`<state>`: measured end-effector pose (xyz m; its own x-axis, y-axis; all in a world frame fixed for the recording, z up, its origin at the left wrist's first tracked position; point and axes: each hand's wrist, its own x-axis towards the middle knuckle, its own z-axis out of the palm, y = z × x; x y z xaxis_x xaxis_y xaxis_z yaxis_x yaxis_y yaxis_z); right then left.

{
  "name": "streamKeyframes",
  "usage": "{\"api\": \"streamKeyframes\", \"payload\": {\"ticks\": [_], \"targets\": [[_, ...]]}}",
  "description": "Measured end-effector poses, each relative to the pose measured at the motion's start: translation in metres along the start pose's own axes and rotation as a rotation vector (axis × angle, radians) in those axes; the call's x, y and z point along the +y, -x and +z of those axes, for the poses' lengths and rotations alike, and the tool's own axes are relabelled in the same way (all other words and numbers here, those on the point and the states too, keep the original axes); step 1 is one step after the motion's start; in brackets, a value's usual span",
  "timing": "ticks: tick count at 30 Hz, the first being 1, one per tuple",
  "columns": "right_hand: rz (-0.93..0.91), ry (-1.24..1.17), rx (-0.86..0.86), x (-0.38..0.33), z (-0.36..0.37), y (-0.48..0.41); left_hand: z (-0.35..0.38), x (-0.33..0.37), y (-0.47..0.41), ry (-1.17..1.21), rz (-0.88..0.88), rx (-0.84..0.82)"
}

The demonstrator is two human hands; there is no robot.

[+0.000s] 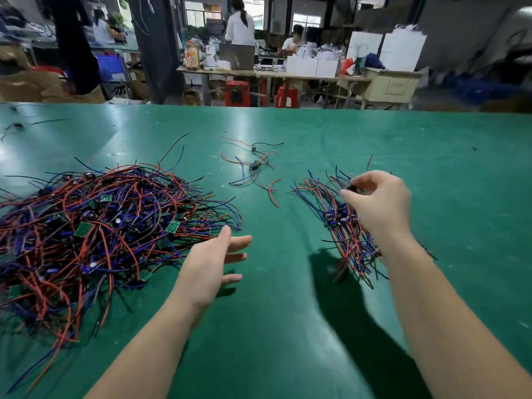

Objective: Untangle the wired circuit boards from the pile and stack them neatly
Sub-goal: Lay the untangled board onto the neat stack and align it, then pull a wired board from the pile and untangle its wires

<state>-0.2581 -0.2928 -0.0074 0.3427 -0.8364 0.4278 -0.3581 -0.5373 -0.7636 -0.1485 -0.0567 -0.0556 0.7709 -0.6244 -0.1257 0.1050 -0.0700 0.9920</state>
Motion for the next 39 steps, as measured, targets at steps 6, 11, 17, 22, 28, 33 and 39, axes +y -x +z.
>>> {"api": "streamKeyframes", "payload": {"ticks": [6, 11, 17, 22, 28, 33, 39], "targets": [[0.141, 0.447, 0.020, 0.089, -0.018, -0.055, -0.007, -0.010, -0.006, -0.507, 0.308, 0.237], [0.222, 0.610, -0.111, 0.110, -0.017, -0.049, -0.025, -0.017, -0.013, -1.102, 0.379, 0.438], [0.173, 0.536, -0.106, 0.042, 0.000, -0.027, -0.032, -0.028, -0.021, -1.412, 0.156, 0.422], [-0.013, 0.218, -0.406, -0.029, 0.037, 0.033, -0.037, -0.028, -0.025, -1.269, 0.176, 0.476], [-0.056, 0.032, -0.732, -0.049, 0.079, 0.104, -0.038, -0.031, -0.027, -1.152, 0.191, 0.499], [-0.062, -0.065, -0.697, -0.040, 0.086, 0.123, -0.044, -0.018, -0.023, -1.176, 0.222, 0.656], [-0.029, -0.170, -0.686, -0.041, 0.087, 0.130, -0.046, -0.019, -0.027, -1.258, 0.110, 0.702]]}}
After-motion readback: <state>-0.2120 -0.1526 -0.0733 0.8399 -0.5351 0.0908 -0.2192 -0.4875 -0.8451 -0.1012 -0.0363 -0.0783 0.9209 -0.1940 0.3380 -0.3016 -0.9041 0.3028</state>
